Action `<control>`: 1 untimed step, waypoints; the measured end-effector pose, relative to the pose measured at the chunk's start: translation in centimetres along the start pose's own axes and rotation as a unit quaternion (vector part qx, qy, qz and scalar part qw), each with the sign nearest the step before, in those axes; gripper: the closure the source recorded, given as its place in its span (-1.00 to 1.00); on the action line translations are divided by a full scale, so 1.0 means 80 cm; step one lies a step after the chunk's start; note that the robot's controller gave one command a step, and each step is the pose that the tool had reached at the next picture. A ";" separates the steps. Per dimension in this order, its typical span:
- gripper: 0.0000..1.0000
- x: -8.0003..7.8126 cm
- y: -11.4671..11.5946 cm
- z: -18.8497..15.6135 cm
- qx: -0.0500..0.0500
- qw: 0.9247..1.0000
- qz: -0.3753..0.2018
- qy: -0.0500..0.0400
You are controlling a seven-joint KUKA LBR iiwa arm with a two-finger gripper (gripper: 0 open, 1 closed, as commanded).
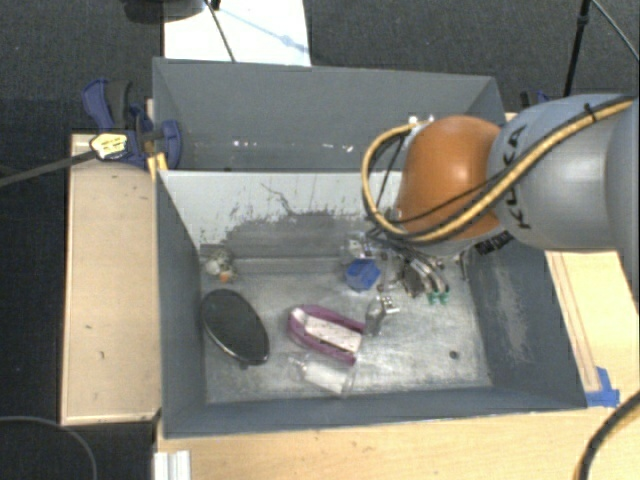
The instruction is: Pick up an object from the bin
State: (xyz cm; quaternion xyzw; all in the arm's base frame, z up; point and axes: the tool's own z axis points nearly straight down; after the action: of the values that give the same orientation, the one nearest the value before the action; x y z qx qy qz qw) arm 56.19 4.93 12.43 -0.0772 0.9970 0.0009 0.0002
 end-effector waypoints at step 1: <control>-1.00 0.048 0.044 0.060 0.001 1.000 0.019 0.003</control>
Offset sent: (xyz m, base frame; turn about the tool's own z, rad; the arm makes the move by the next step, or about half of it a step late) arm -0.0429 0.0282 -0.0505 0.0402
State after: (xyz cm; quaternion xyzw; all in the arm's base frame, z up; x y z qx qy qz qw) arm 51.86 7.81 7.60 -0.0584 0.9983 -0.0007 -0.0025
